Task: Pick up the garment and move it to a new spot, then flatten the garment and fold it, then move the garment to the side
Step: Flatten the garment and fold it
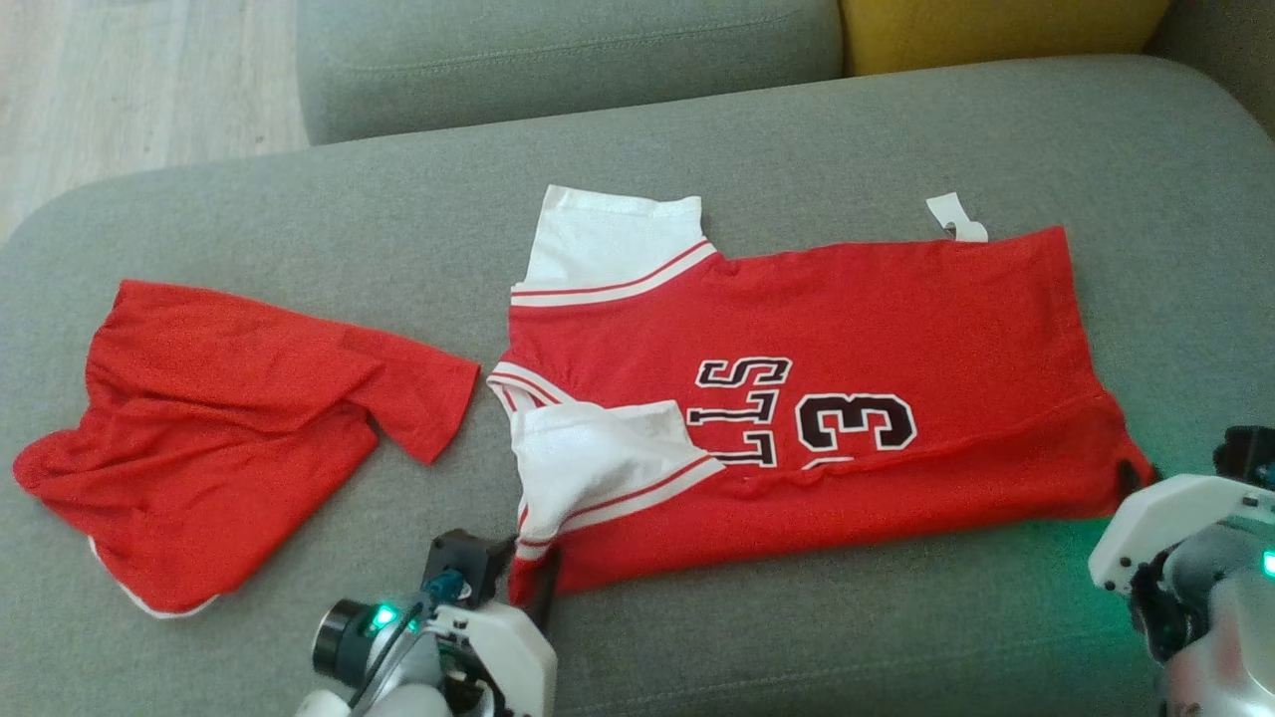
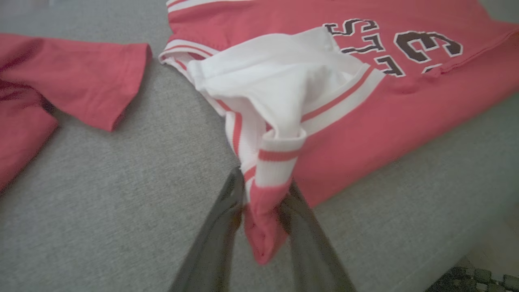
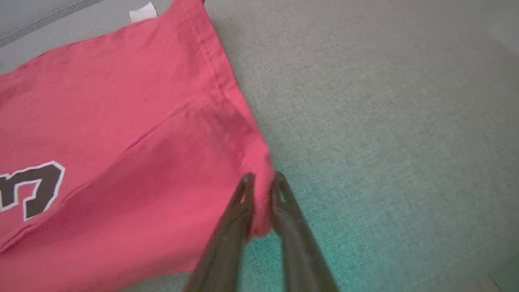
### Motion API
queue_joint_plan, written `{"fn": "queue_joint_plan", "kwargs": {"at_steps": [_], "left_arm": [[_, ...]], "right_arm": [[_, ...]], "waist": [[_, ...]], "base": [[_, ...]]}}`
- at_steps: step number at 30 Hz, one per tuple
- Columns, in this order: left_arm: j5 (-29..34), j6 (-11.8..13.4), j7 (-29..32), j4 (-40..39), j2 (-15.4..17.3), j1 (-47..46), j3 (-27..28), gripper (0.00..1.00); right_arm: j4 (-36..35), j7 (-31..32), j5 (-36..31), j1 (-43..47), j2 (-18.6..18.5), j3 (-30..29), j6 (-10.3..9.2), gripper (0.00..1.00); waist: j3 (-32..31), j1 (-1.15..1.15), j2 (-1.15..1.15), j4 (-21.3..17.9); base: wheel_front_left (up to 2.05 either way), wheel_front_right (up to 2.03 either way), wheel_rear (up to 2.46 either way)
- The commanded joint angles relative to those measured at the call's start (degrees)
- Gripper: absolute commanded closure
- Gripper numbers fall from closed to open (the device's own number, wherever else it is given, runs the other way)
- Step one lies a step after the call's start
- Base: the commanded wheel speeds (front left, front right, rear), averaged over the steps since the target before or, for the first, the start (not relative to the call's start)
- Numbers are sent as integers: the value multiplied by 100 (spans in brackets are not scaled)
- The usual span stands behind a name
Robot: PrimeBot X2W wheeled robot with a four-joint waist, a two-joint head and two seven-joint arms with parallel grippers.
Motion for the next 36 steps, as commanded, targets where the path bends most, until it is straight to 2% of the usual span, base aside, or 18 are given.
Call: {"fn": "queue_joint_plan", "kwargs": {"at_steps": [1,2,11,17,21,25,29,32,36], "left_arm": [[-29,72,-61,-101,98,-232,217,3],[-24,90,-80,-86,95,-246,220,0],[3,326,-831,-433,191,-584,600,0],[132,235,-944,-916,398,-1184,739,0],[271,-138,-530,-1014,584,-1967,612,0],[267,-771,203,-769,733,-3035,474,0],[-33,-1419,966,-135,802,-4103,476,0],[-275,-1619,1504,449,906,-4747,394,0],[-350,-1683,1829,1101,1160,-5372,121,0]], "right_arm": [[-303,-31,31,-64,-47,126,19,0],[-447,-53,26,-31,-24,144,19,0],[-1795,-818,-140,100,101,565,19,0],[-2276,-1224,-265,-120,163,751,19,0],[-2395,-1298,-281,-422,199,885,19,0],[-2478,-1326,-279,-839,211,1060,19,0],[-2506,-1359,-230,-1284,231,1287,19,0],[-2470,-1412,-192,-1567,250,1460,19,0],[-2385,-1499,-116,-1861,283,1667,19,0]], "waist": [[20,0,0,-11],[36,0,0,-17],[204,0,0,-92],[493,0,0,-215],[843,0,0,-319],[1320,0,0,-426],[1802,0,0,-583],[2045,0,0,-728],[2252,0,0,-948]], "base": [[0,0,0],[0,0,0],[0,0,0],[0,0,0],[0,0,0],[0,0,0],[0,0,0],[0,0,0],[0,0,0]]}}
